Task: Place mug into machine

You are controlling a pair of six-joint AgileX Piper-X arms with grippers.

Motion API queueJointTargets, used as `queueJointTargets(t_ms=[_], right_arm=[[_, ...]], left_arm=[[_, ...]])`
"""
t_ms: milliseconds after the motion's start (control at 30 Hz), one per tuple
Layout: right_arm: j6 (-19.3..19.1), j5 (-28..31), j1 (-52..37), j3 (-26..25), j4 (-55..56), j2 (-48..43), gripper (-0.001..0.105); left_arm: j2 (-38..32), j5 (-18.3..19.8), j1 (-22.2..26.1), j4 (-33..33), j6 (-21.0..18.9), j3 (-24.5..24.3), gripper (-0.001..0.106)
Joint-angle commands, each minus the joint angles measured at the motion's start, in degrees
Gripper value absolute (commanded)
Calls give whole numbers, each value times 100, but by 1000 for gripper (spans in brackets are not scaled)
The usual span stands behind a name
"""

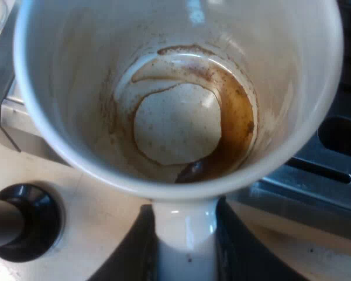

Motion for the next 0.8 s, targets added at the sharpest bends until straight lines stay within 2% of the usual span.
queueJointTargets(t_ms=[33,667,800], right_arm=[[-6,155,3,-122,-276,-81,0],[152,271,3,-122,-310,-15,0],[152,542,3,-122,-382,-15,0]], left_arm=[[-2,-56,-16,-99,-95,-9,71],[-2,-56,-16,-99,-143,-9,71],[-2,-56,-16,-99,-143,-9,71]])
